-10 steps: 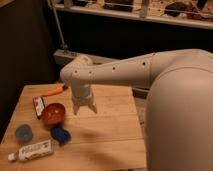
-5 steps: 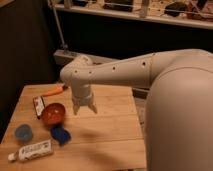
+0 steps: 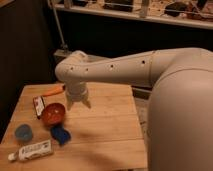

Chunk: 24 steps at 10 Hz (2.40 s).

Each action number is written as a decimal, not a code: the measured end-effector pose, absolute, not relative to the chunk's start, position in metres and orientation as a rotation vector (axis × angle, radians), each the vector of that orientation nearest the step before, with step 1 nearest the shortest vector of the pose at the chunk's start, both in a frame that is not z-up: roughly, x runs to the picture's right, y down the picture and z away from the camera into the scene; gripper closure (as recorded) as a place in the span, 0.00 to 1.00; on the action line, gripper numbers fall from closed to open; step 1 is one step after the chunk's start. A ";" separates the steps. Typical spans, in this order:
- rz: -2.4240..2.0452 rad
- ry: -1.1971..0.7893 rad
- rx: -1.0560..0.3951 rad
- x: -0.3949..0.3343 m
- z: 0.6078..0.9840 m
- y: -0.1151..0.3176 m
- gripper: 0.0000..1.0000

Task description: Pick up the ceramic bowl

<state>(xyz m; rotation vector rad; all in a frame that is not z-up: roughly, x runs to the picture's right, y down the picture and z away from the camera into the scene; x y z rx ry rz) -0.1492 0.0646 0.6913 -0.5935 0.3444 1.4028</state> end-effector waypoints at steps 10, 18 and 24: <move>1.309 0.279 -0.595 -0.218 0.737 0.037 0.35; 1.249 0.416 -0.639 -0.236 0.803 0.063 0.35; 1.187 0.523 -0.698 -0.232 0.836 0.086 0.35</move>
